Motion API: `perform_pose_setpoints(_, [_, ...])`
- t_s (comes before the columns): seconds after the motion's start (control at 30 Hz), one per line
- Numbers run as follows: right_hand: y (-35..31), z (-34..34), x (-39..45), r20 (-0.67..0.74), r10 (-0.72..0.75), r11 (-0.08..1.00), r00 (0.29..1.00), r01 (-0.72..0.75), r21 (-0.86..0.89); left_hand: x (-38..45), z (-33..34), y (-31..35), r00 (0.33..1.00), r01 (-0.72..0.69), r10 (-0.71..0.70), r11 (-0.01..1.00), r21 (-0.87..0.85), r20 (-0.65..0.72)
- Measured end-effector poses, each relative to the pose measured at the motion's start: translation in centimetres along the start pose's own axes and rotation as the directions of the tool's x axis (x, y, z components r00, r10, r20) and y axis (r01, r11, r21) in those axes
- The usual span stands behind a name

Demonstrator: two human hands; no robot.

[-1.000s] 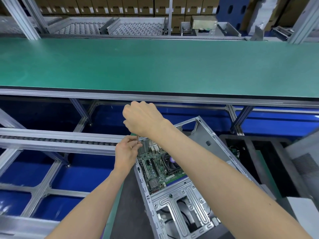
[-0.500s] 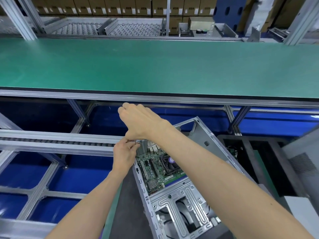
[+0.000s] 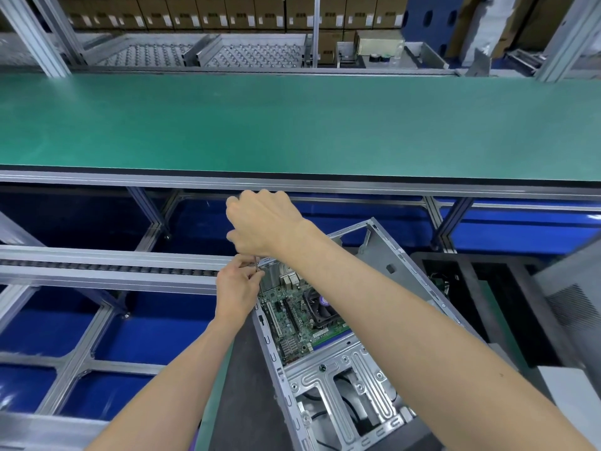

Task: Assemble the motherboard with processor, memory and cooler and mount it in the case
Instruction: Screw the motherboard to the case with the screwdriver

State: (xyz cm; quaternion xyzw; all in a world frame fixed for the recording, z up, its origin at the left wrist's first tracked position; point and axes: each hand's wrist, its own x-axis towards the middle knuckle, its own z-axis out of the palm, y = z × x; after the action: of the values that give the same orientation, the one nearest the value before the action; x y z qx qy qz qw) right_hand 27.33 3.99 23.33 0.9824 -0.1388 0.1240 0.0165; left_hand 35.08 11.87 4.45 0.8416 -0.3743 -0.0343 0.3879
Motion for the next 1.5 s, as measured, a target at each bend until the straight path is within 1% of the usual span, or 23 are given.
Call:
perform_pose_setpoints(0.07, [0.2, -0.2, 0.0, 0.048, -0.043, 0.995, 0.998, 0.039, 0.088, 0.0, -0.1, 0.1, 1.000, 0.012, -0.012, 1.000, 0.023, -0.012])
perform_pose_setpoints(0.1, [0.2, -0.2, -0.1, 0.051, -0.058, 0.994, 0.997, 0.052, 0.100, -0.1, -0.1, 0.1, 1.000, 0.017, -0.016, 1.000, 0.025, -0.008])
perform_pose_setpoints(0.13, [0.2, -0.1, -0.2, 0.036, -0.058, 0.995, 0.998, 0.055, 0.078, -0.1, -0.2, 0.1, 1.000, 0.019, -0.019, 1.000, 0.021, -0.002])
perform_pose_setpoints(0.23, [-0.2, 0.5, -0.5, -0.057, -0.037, 0.996, 0.998, 0.032, -0.080, -0.1, -0.4, 0.4, 1.000, 0.031, -0.031, 0.999, -0.032, 0.003])
perform_pose_setpoints(0.27, [-0.3, 0.5, -0.5, -0.064, -0.034, 0.996, 0.997, 0.029, -0.079, 0.0, -0.4, 0.5, 1.000, 0.024, -0.023, 0.999, -0.028, 0.004])
perform_pose_setpoints(0.4, [0.0, 0.1, -0.4, 0.037, -0.068, 0.995, 0.997, 0.065, 0.071, -0.1, -0.4, 0.4, 0.999, 0.036, -0.036, 0.999, 0.024, 0.025])
perform_pose_setpoints(0.47, [0.0, 0.1, -0.4, 0.044, -0.070, 0.996, 0.997, 0.067, 0.062, -0.1, -0.4, 0.5, 0.999, 0.041, -0.042, 0.999, 0.034, 0.029])
perform_pose_setpoints(0.57, [-0.4, 0.4, -0.4, -0.020, -0.037, 0.999, 0.999, 0.037, 0.009, 0.1, -0.4, 0.7, 0.998, 0.045, -0.046, 0.999, 0.013, 0.033])
perform_pose_setpoints(0.6, [-0.4, 0.5, -0.3, -0.026, -0.027, 0.999, 0.999, 0.028, 0.018, 0.1, -0.4, 0.6, 0.998, 0.046, -0.046, 0.999, 0.012, 0.042])
perform_pose_setpoints(0.73, [-0.2, 0.0, -0.2, 0.061, -0.053, 0.990, 0.997, 0.045, 0.132, 0.2, -0.4, 0.2, 0.998, 0.047, -0.049, 0.998, 0.047, 0.047])
perform_pose_setpoints(0.77, [-0.1, -0.1, -0.3, 0.062, -0.051, 0.990, 0.997, 0.043, 0.137, 0.1, -0.3, 0.2, 0.997, 0.055, -0.057, 0.997, 0.053, 0.046])
perform_pose_setpoints(0.83, [-0.1, -0.1, -0.4, 0.031, -0.024, 0.996, 0.999, 0.021, 0.088, 0.1, -0.2, 0.3, 0.996, 0.073, -0.074, 0.997, 0.023, 0.041])
perform_pose_setpoints(0.9, [-0.2, 0.1, -0.3, -0.013, 0.003, 1.000, 1.000, -0.003, 0.024, 0.1, -0.2, 0.4, 0.993, 0.116, -0.114, 0.991, -0.065, 0.037])
perform_pose_setpoints(0.93, [-0.2, 0.1, -0.2, -0.016, 0.012, 1.000, 1.000, -0.012, 0.021, 0.2, -0.2, 0.4, 0.992, 0.126, -0.124, 0.988, -0.087, 0.036])
perform_pose_setpoints(0.97, [-0.2, 0.1, -0.1, 0.000, 0.008, 0.999, 1.000, -0.008, 0.039, 0.2, -0.1, 0.3, 0.992, 0.121, -0.119, 0.991, -0.064, 0.038])
perform_pose_setpoints(1.03, [-0.1, -0.1, 0.1, 0.057, -0.022, 0.992, 0.998, 0.015, 0.128, 0.2, 0.0, 0.1, 0.995, 0.090, -0.090, 0.996, 0.011, 0.047])
perform_pose_setpoints(1.1, [0.0, -0.3, 0.2, 0.086, -0.037, 0.986, 0.996, 0.022, 0.165, 0.2, -0.2, 0.2, 0.995, 0.091, -0.090, 0.996, 0.002, 0.045])
perform_pose_setpoints(1.2, [0.4, -0.1, 0.1, 0.002, 0.017, 0.995, 1.000, -0.017, 0.100, -0.1, -0.6, 0.7, 0.994, 0.103, -0.099, 0.989, -0.109, 0.044])
perform_pose_setpoints(1.27, [0.7, 0.0, 0.0, -0.032, 0.044, 0.998, 0.999, -0.043, 0.039, 0.0, -0.6, 0.9, 0.995, 0.086, -0.081, 0.992, -0.091, 0.063])
perform_pose_setpoints(1.33, [0.8, 0.0, -0.1, 0.005, 0.030, 0.998, 1.000, -0.030, 0.048, 0.3, -0.3, 0.5, 0.995, 0.073, -0.071, 0.997, -0.024, 0.076])
perform_pose_setpoints(1.4, [0.7, -0.3, -0.1, 0.078, -0.019, 0.993, 0.997, 0.009, 0.118, 0.4, -0.1, 0.0, 0.993, 0.088, -0.089, 0.996, 0.020, 0.076])
perform_pose_setpoints(1.43, [0.6, -0.4, -0.1, 0.103, -0.046, 0.991, 0.994, 0.032, 0.130, 0.4, 0.0, -0.1, 0.993, 0.096, -0.097, 0.995, 0.014, 0.072])
perform_pose_setpoints(1.5, [0.5, -0.3, -0.1, 0.087, -0.058, 0.993, 0.994, 0.048, 0.112, 0.3, -0.3, 0.2, 0.992, 0.107, -0.106, 0.994, -0.015, 0.064])
